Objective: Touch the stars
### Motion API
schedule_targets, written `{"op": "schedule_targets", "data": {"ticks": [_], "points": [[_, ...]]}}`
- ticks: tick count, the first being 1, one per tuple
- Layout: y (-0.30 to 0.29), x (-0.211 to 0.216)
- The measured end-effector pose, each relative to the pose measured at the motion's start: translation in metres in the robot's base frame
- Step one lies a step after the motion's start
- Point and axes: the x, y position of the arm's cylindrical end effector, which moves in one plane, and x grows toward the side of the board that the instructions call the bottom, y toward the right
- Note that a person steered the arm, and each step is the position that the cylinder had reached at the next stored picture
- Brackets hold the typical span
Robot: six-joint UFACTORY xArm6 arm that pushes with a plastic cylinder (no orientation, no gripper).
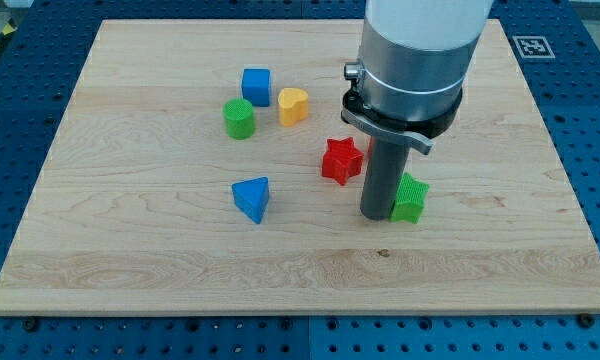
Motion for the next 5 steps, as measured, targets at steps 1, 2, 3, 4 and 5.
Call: {"op": "schedule_targets", "data": {"ticks": [1, 2, 3, 4, 5], "points": [[0.001, 0.006], [0.018, 0.035], [0.05, 0.052], [0.1, 0.054], [0.13, 0.025]]}}
